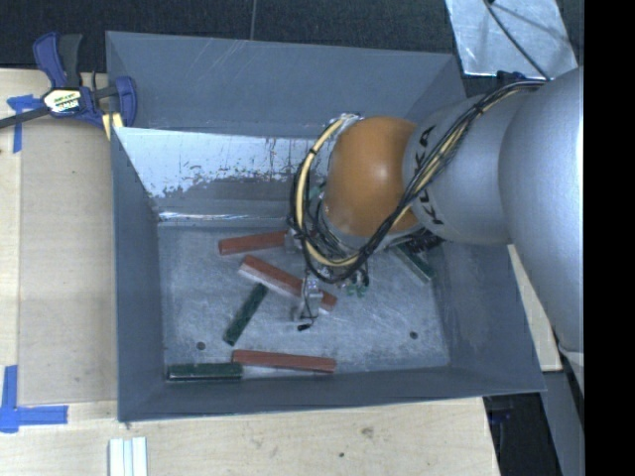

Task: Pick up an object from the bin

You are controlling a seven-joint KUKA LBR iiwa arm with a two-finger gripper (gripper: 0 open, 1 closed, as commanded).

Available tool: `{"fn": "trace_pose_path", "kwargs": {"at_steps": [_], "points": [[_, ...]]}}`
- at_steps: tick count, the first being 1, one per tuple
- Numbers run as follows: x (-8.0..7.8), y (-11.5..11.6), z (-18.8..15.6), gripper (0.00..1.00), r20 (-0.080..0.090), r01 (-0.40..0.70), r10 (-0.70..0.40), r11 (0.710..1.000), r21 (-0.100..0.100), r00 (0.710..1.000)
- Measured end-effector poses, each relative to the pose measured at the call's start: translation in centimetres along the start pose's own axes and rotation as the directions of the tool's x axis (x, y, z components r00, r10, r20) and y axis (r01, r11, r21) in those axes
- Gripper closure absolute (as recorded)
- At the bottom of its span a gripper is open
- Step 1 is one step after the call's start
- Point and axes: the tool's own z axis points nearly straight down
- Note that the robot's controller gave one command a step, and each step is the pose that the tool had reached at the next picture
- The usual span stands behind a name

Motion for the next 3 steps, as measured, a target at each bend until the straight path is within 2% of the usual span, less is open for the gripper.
{"fn": "trace_pose_path", "kwargs": {"at_steps": [1,3], "points": [[1.47,1.43,0.04,0.0,-0.005,-0.014,0.014,1.0,0.001,1.0],[1.21,1.35,-0.09,0.0,0.0,-0.017,0.017,1.0,0.0,1.0]]}}
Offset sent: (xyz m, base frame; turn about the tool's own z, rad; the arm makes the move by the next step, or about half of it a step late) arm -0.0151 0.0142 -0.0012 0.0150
